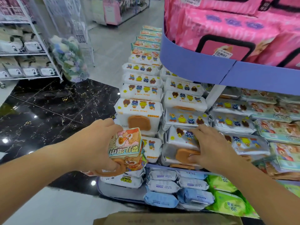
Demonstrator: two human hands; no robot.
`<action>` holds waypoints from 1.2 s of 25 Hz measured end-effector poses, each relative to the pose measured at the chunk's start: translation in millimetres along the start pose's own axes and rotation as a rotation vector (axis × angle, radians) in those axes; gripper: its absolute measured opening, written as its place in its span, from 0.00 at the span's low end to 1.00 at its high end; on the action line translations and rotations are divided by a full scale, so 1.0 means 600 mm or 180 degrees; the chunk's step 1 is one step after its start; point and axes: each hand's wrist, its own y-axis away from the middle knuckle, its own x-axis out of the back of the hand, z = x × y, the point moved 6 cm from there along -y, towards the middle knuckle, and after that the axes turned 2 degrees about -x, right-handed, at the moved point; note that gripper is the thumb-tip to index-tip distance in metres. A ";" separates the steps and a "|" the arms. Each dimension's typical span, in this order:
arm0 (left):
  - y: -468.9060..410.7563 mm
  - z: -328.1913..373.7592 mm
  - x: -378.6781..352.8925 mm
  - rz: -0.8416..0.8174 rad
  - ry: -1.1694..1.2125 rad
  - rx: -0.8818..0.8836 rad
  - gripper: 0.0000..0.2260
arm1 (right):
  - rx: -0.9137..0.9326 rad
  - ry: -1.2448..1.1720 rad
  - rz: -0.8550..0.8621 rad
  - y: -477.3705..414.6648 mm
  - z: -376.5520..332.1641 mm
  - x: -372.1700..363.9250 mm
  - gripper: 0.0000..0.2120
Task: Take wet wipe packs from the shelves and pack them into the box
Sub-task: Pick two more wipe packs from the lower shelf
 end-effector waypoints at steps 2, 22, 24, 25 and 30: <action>-0.010 0.009 0.002 0.0009 -0.0006 -0.0011 0.47 | 0.0065 0.0290 0.0060 -0.006 -0.005 -0.004 0.44; 0.076 0.432 0.345 -0.0258 0.1409 -0.1111 0.39 | -0.1039 -0.4907 0.0781 0.397 0.021 0.354 0.17; 0.102 0.471 0.373 -0.0051 0.1682 -0.0949 0.41 | -0.1239 -0.5184 0.1125 0.464 0.069 0.387 0.16; 0.111 0.486 0.380 0.0071 0.1862 -0.0815 0.41 | -0.1331 -0.5332 0.1271 0.488 0.096 0.398 0.16; 0.143 0.684 0.357 -0.0183 0.2956 -0.0618 0.18 | -0.1301 -0.5627 0.1368 0.618 0.250 0.433 0.33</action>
